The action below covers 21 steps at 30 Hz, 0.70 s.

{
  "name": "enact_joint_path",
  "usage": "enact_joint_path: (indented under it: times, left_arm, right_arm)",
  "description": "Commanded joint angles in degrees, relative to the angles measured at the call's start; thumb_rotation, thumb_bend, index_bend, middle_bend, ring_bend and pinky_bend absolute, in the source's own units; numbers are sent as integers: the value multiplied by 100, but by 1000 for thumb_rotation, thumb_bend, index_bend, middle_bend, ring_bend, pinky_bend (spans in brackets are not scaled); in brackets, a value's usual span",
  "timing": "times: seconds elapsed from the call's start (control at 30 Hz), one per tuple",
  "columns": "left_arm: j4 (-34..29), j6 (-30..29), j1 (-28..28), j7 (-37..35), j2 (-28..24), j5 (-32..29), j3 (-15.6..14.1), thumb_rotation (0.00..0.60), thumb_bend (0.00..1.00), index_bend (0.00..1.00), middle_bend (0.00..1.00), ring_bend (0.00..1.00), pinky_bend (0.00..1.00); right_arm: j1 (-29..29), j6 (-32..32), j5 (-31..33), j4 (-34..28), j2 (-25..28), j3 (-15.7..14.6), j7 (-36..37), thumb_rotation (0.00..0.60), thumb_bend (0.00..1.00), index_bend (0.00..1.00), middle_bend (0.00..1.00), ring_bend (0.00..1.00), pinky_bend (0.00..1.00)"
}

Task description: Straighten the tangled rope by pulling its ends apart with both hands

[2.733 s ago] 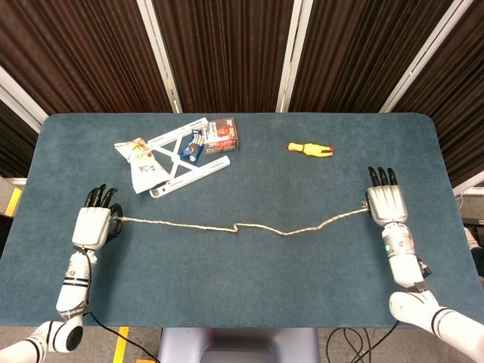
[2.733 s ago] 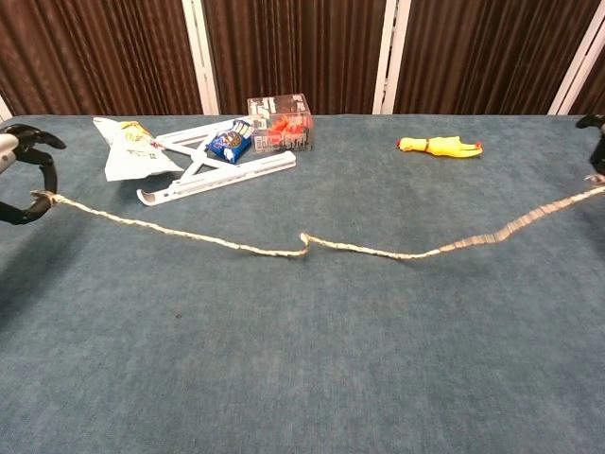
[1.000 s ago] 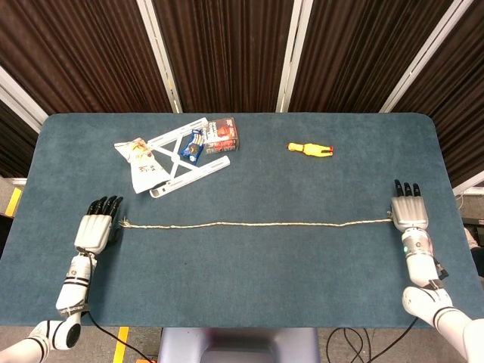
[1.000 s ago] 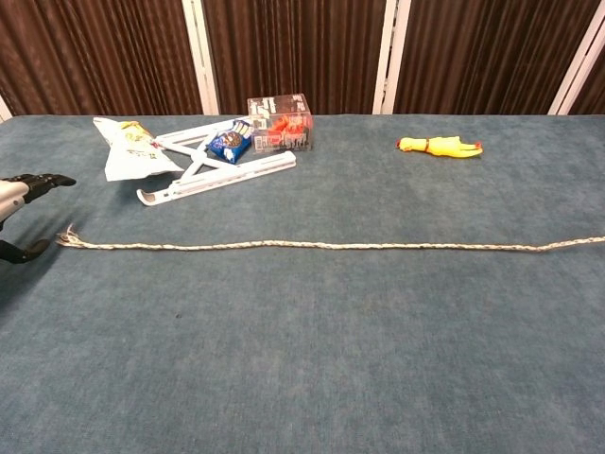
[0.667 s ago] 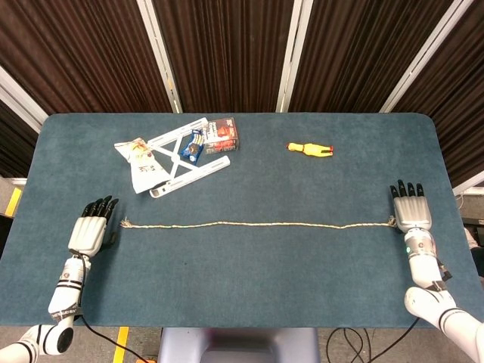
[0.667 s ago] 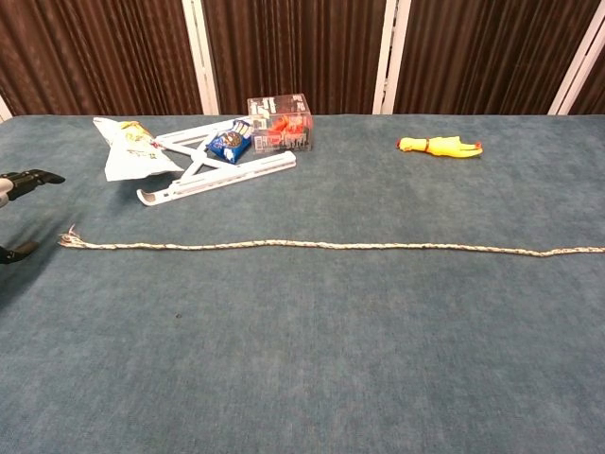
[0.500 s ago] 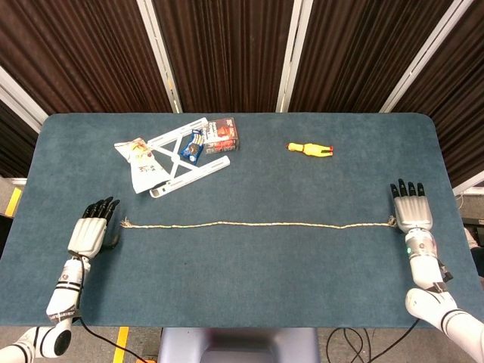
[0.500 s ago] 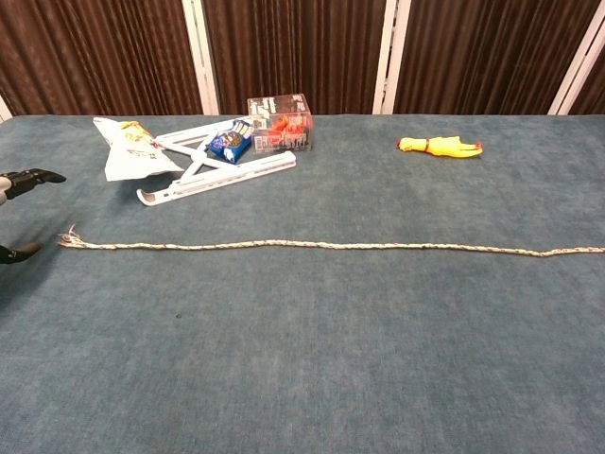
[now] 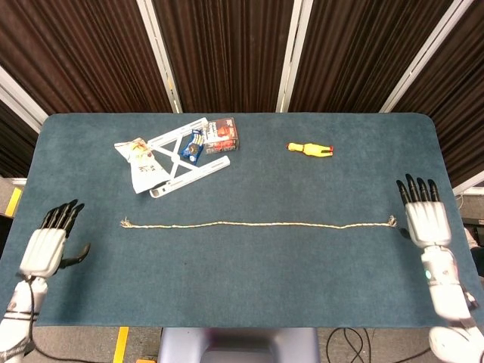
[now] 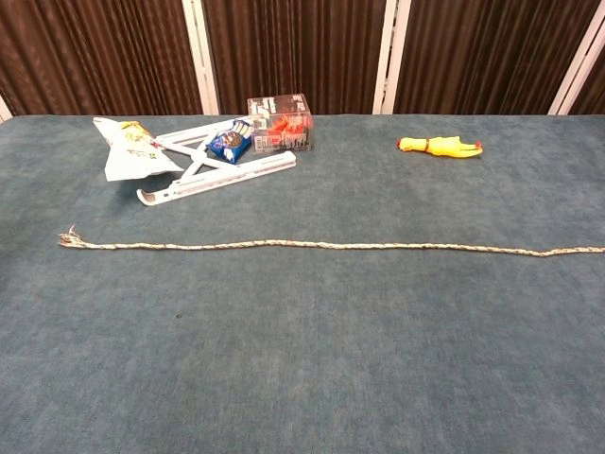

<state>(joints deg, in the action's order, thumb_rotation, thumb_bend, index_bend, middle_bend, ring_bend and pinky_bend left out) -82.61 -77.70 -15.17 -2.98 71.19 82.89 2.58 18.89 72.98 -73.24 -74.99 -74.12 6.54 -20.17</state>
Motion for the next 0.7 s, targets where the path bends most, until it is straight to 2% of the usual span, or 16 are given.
enact_joint_path:
  times: [0.03,0.1,0.2,0.3,0.7]
  left_arm:
    - [-142,-983,620,-98,-135,541,-328,517,378,0,0,0,88]
    - [-13,-1488,906,-179,-55,730,-416,520,379,0,0,0,79]
    - [128,-1933,1277,-306,-12,913,-621,534,381,0,0,0,72]
    - [156,-1984,1420,-135,-172,1119,-837,556,378,0,0,0,66]
    - [83,-1798,1444,88,-259,1066,-707,569,379,0,0,0,56]
  right_arm:
    - [-809,1266,-1019,-822,441,-546,339,600,157,0,0,0,0]
    - [-1068,1581,-1180,-1004,496,-690,459,600,157,0,0,0,0]
    - [-1341,1820,-1297,-1103,534,-851,482,600,157,0,0,0,0]
    - [-1452,1921,-1547,-1233,645,-995,310,600,157,0,0,0,0]
    - [-1538,1768,-1487,-1361,801,-852,473,600,157,0,0,0,0]
